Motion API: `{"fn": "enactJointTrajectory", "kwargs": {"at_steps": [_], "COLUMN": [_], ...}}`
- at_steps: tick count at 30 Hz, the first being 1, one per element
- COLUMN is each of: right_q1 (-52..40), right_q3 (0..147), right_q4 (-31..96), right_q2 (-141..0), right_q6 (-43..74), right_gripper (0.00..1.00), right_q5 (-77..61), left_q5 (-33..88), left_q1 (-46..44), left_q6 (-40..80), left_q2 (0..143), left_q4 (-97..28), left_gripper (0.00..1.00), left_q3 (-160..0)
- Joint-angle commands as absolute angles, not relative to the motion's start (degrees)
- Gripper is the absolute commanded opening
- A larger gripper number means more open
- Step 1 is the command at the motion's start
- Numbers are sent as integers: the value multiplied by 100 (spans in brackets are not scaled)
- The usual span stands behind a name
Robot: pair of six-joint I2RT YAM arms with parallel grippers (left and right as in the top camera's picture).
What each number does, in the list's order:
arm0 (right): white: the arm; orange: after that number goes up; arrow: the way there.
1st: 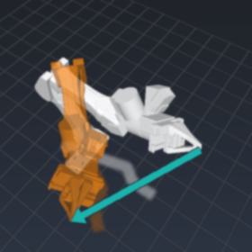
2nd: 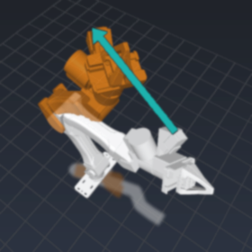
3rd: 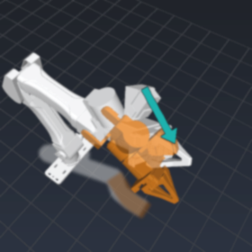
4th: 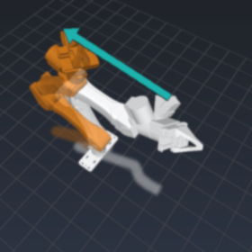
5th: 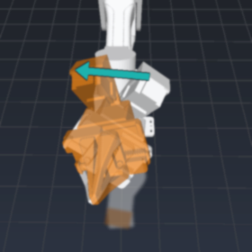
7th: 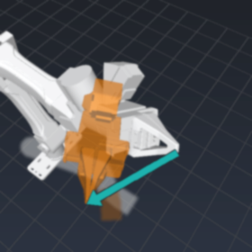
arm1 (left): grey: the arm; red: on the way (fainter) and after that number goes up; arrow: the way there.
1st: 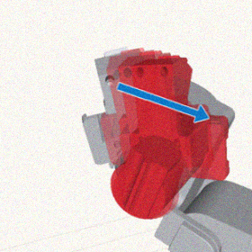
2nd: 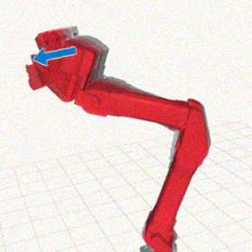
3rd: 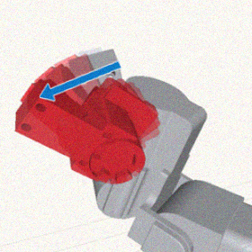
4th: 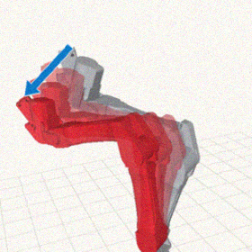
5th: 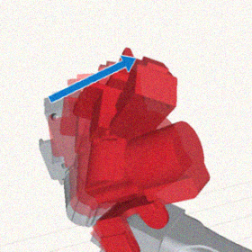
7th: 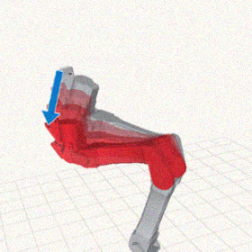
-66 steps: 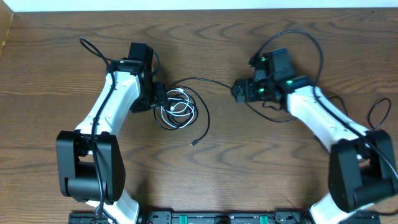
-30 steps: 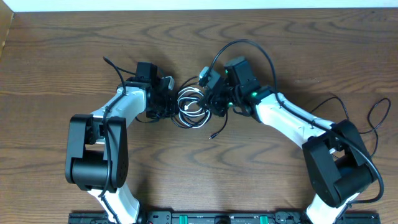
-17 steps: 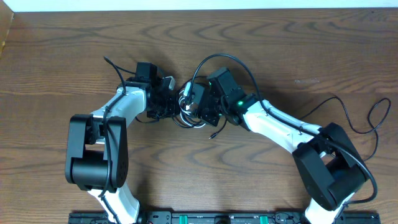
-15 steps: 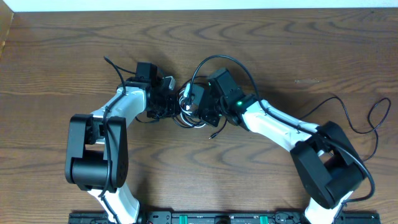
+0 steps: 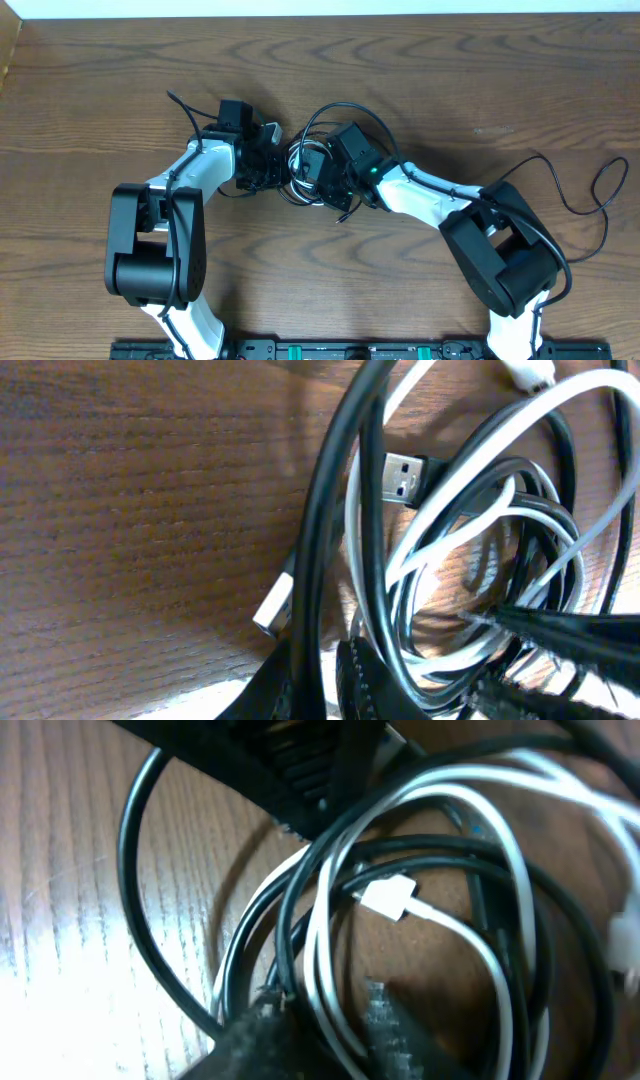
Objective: Untangle cables
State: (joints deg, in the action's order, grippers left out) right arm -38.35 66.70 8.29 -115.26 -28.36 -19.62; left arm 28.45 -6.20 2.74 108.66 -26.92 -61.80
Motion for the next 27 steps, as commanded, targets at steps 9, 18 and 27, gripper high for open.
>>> {"fn": "enactJointTrajectory", "kwargs": {"at_steps": [9, 18, 27], "right_q1": [-3857, -3857, -3857], "right_q3": [6788, 6788, 6788], "right_q4": [639, 207, 357], "right_q2": [-11229, -9929, -9386], "right_q6": [-2877, -2593, -2576], "right_gripper": [1, 1, 1], "right_q5": [-1984, -1634, -1555], "left_q5": [2602, 2397, 2399], "left_q1": [-611, -604, -607], "left_q6": [215, 244, 480], "left_q2": [11122, 11122, 11122], "left_q4": [-2840, -2921, -2818], "left_gripper": [17, 17, 17], "left_q3": [-6114, -6114, -6114]}}
